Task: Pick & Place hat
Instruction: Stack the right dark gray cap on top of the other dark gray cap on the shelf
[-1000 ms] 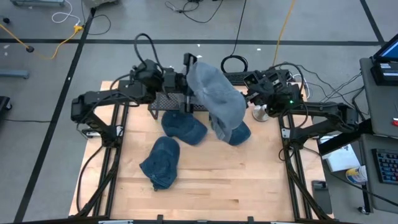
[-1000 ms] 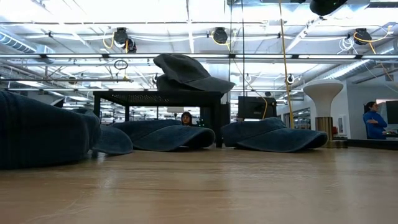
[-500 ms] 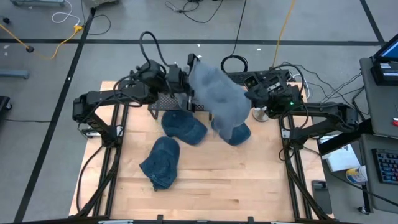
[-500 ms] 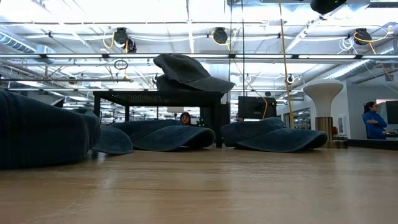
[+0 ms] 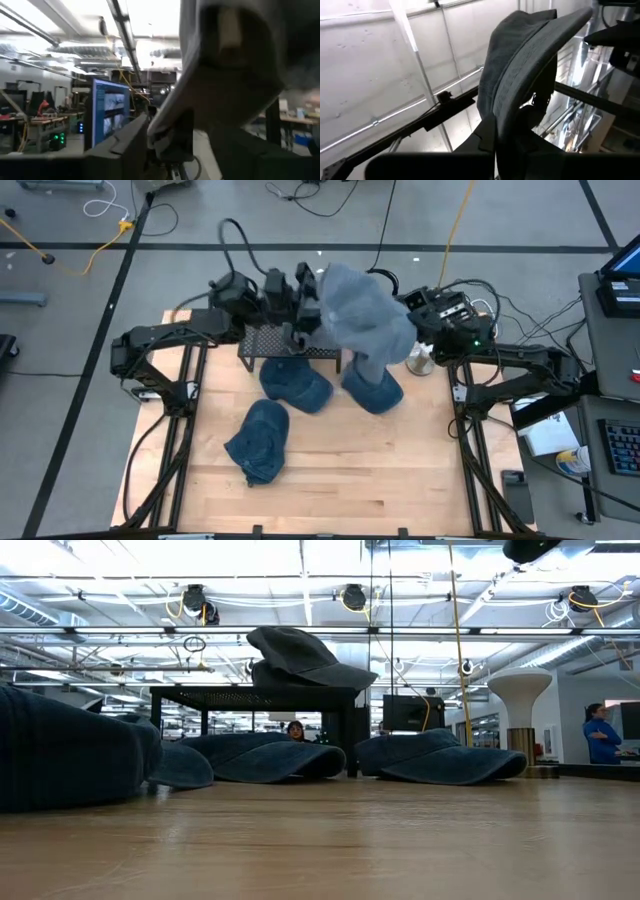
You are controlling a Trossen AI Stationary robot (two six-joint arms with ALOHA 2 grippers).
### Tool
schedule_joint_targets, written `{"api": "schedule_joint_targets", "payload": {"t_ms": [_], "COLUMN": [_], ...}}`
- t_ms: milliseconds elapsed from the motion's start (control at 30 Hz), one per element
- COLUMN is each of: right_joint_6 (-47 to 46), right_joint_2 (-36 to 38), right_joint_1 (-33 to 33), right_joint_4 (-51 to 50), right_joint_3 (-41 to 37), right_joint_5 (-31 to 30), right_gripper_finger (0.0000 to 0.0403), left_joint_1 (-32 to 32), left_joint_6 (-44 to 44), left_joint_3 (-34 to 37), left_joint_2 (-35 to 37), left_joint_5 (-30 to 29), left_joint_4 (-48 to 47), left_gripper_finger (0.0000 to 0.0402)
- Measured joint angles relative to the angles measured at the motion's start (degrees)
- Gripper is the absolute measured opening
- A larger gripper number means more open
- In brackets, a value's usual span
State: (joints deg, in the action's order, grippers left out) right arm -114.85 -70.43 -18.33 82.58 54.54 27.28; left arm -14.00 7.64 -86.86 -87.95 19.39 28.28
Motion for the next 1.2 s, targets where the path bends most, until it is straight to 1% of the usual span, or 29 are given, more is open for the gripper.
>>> {"api": "schedule_joint_targets", "payload": {"t_ms": [67,167,233,333,467,567,700,800,967,1200], "right_joint_6": [-0.1,-0.8,-1.1,0.0,3.8,7.2,9.4,9.7,13.0,17.9], "right_joint_2": [1.2,3.1,4.5,7.1,10.5,12.7,14.2,14.5,13.9,8.2], "right_joint_1": [-1.7,-4.8,-6.9,-10.1,-14.6,-17.3,-20.8,-22.8,-24.8,-24.7], "right_joint_4": [0.0,-0.3,-2.6,-9.9,-23.1,-33.0,-41.6,-44.4,-47.0,-47.1], "right_joint_3": [0.0,0.0,0.0,0.0,0.0,-0.1,-0.1,-0.1,-0.1,-0.1], "right_joint_5": [0.8,1.9,2.6,3.6,7.0,7.5,8.8,9.1,9.1,9.1], "right_gripper_finger": [0.0003,0.0003,0.0003,0.0003,0.0003,0.0003,0.0003,0.0003,0.0003,0.0003], "left_joint_1": [-0.9,-2.1,-3.3,-4.6,-6.0,-6.9,-7.3,-7.4,-7.5,-7.5], "left_joint_6": [1.1,2.1,3.5,5.1,6.4,7.2,7.6,7.3,6.6,6.2], "left_joint_3": [-0.1,0.0,0.0,-0.1,0.0,0.0,0.0,0.0,0.0,0.0], "left_joint_2": [2.2,4.7,6.9,9.5,12.9,15.3,18.0,19.7,23.0,27.0], "left_joint_5": [-0.2,-1.2,-2.0,-3.1,-3.0,-3.0,-3.0,-3.0,-3.1,-3.0], "left_joint_4": [-4.9,-12.1,-17.8,-22.6,-29.1,-33.4,-37.2,-39.8,-42.7,-45.6], "left_gripper_finger": [0.0246,0.0280,0.0294,0.0307,0.0309,0.0310,0.0310,0.0310,0.0310,0.0310]}}
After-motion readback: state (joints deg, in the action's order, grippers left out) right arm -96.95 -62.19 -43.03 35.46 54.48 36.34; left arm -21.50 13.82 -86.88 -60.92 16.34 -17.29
